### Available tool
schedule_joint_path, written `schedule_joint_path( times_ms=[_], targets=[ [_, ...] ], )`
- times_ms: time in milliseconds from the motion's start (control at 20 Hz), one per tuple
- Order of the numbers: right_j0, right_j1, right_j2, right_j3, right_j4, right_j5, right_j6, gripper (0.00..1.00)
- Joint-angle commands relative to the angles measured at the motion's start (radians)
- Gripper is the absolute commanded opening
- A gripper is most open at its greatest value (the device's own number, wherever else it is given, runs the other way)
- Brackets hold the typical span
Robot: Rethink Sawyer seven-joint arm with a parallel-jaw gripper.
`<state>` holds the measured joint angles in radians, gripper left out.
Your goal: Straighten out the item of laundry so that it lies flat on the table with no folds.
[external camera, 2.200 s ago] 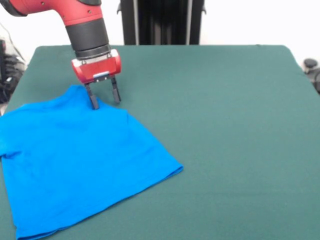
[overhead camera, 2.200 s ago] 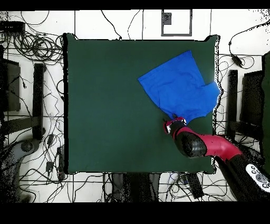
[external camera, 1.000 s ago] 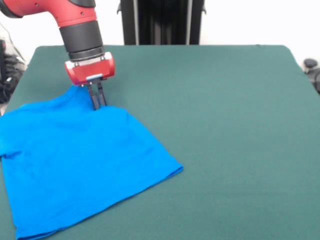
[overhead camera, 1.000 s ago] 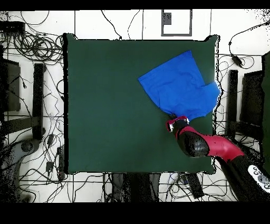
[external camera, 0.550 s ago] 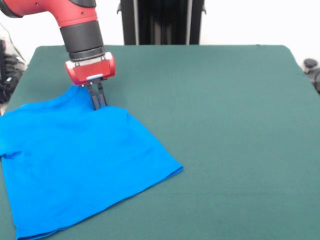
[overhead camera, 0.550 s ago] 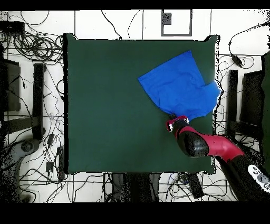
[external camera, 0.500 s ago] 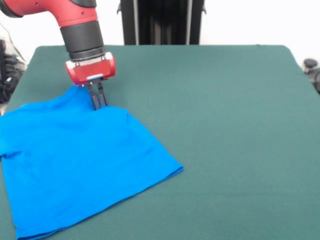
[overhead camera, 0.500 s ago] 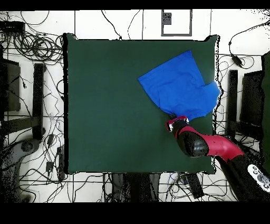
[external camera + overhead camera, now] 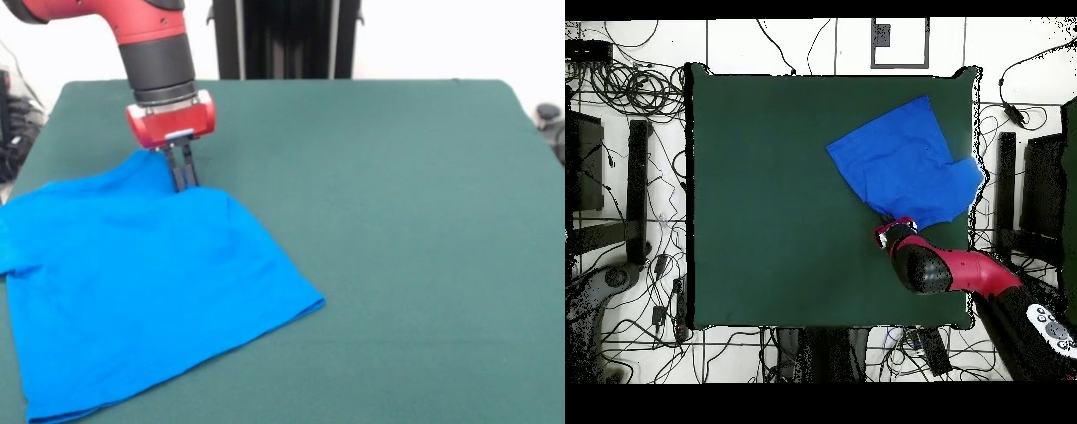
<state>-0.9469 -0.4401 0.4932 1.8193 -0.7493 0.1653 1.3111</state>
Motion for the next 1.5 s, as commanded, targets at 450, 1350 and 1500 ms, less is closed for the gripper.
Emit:
schedule_joint_path(
  times_ms=[450,1350,1500],
  targets=[
    [0.103,-0.069,0.010,0.106,0.152,0.034,0.184,0.00],
    [0.208,-0.043,-0.080,0.107,0.192,-0.083,0.252,0.00],
    [0.240,-0.041,-0.101,0.112,0.214,-0.112,0.269,0.00]
  ],
)
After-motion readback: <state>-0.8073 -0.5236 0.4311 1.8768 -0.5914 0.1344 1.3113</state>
